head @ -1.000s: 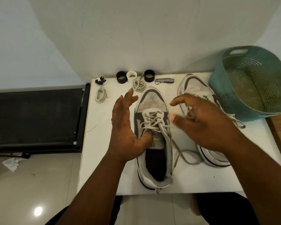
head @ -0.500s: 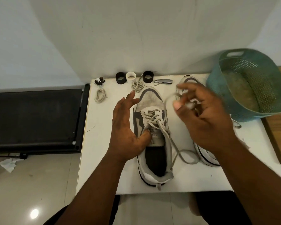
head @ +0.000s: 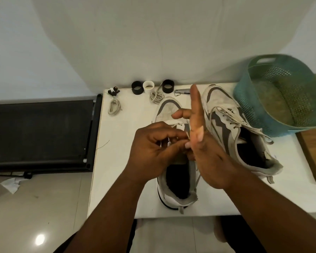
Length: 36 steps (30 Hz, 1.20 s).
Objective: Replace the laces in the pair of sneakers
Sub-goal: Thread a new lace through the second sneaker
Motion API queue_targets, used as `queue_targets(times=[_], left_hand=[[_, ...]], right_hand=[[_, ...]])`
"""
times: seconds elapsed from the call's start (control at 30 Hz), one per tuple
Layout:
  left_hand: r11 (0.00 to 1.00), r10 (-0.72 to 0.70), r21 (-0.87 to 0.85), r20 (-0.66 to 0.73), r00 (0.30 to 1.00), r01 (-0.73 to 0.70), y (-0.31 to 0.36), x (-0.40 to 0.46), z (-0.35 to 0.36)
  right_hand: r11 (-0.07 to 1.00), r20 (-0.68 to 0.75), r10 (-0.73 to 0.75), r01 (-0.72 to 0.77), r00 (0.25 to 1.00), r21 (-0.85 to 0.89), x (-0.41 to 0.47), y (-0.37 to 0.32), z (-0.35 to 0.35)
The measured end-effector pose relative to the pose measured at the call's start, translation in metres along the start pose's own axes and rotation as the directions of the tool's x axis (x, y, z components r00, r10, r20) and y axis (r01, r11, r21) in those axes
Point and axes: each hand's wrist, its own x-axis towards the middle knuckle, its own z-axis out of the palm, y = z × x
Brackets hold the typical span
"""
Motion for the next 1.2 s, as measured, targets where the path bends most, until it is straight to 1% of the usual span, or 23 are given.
queue_targets(times=[0.03, 0.1, 0.13, 0.2, 0.23, 0.27, 0.3, 0.4, 0.47, 0.53, 0.57, 0.63, 0.67, 0.7, 0.77, 0.8, 0.87, 0.93, 1.0, 1.03, 1.1, 1.2], left_hand=[[1.0, 0.012, -0.01, -0.002, 1.0, -0.012, -0.001, 0.0, 0.0], [0.999, 0.035, -0.006, -0.01, 0.999, -0.035, -0.002, -0.001, -0.002], [0.999, 0.043, 0.004, -0.011, 0.999, -0.043, -0.002, -0.002, -0.003], [0.999, 0.043, 0.018, 0.008, 0.999, -0.043, -0.002, -0.001, -0.006], [0.999, 0.037, 0.012, 0.024, 0.999, -0.037, -0.001, -0.001, -0.006], [0.999, 0.031, -0.009, 0.04, 0.999, -0.031, -0.001, -0.001, -0.005], [0.999, 0.032, -0.032, 0.05, 0.998, -0.03, -0.001, -0.001, -0.004], [0.997, 0.024, -0.077, 0.019, 1.0, -0.023, -0.003, -0.002, -0.003], [0.989, -0.016, -0.148, -0.044, 0.999, 0.01, -0.006, -0.002, -0.005], [0.974, -0.068, -0.223, -0.119, 0.991, 0.04, -0.009, -0.001, -0.006], [0.967, -0.091, -0.248, -0.143, 0.986, 0.053, -0.01, -0.001, -0.006], [0.96, -0.134, -0.267, -0.16, 0.978, 0.088, -0.01, 0.0, -0.008], [0.964, -0.151, -0.24, -0.151, 0.977, 0.112, -0.011, -0.001, -0.013], [0.976, -0.153, -0.173, -0.118, 0.981, 0.131, -0.014, -0.002, -0.019], [0.988, -0.146, 0.052, 0.003, 0.989, 0.146, -0.016, -0.006, -0.029], [0.976, -0.156, 0.159, 0.045, 0.987, 0.147, -0.015, -0.009, -0.03], [0.941, -0.187, 0.296, 0.049, 0.981, 0.165, -0.013, -0.013, -0.028], [0.906, -0.22, 0.374, 0.023, 0.975, 0.195, -0.013, -0.014, -0.025], [0.876, -0.271, 0.415, -0.001, 0.963, 0.247, -0.013, -0.013, -0.024], [0.868, -0.304, 0.411, -0.01, 0.953, 0.281, -0.012, -0.013, -0.025], [0.862, -0.371, 0.372, -0.005, 0.929, 0.346, -0.009, -0.012, -0.026], [0.85, -0.475, 0.277, 0.035, 0.879, 0.448, -0.007, -0.01, -0.03]], right_hand=[[1.0, 0.008, 0.013, -0.013, 1.0, -0.02, -0.002, -0.003, 0.002], [0.997, -0.021, 0.027, -0.028, 0.999, -0.071, -0.005, -0.001, -0.002], [0.997, -0.019, 0.034, -0.035, 0.999, -0.069, -0.002, -0.003, -0.003], [0.998, 0.03, 0.056, -0.056, 0.998, -0.019, 0.007, -0.012, 0.0], [0.997, 0.021, 0.056, -0.057, 0.998, 0.044, 0.011, -0.012, 0.0], [0.993, -0.02, 0.059, -0.057, 0.998, 0.107, 0.014, -0.008, 0.001], [0.99, -0.044, 0.044, -0.038, 0.998, 0.134, 0.017, -0.005, 0.002], [0.998, -0.002, -0.056, 0.056, 0.998, 0.034, 0.013, -0.004, 0.007], [0.99, -0.055, -0.143, 0.143, 0.988, -0.01, 0.01, -0.006, 0.0], [0.985, -0.082, -0.149, 0.14, 0.985, -0.105, 0.009, -0.011, -0.008], [0.973, -0.106, -0.153, 0.131, 0.983, -0.189, 0.009, -0.014, -0.012], [0.941, -0.114, -0.174, 0.13, 0.978, -0.314, 0.006, -0.012, -0.019], [0.929, -0.121, -0.168, 0.116, 0.978, -0.352, 0.006, -0.013, -0.02], [0.926, -0.136, -0.151, 0.092, 0.979, -0.366, 0.007, -0.013, -0.022], [0.925, -0.186, -0.127, 0.049, 0.974, -0.376, 0.01, -0.011, -0.026], [0.918, -0.191, -0.11, 0.025, 0.975, -0.396, 0.011, -0.011, -0.027], [0.889, -0.164, -0.086, 0.002, 0.983, -0.457, 0.01, -0.012, -0.025], [0.889, -0.137, -0.111, 0.036, 0.984, -0.457, 0.008, -0.011, -0.021], [0.881, -0.133, -0.15, 0.071, 0.98, -0.468, 0.008, -0.01, -0.019], [0.869, -0.133, -0.147, 0.064, 0.98, -0.49, 0.009, -0.009, -0.019], [0.857, -0.107, -0.149, 0.075, 0.983, -0.509, 0.011, -0.006, -0.02], [0.88, -0.05, -0.148, 0.109, 0.988, -0.462, 0.011, -0.004, -0.018]])
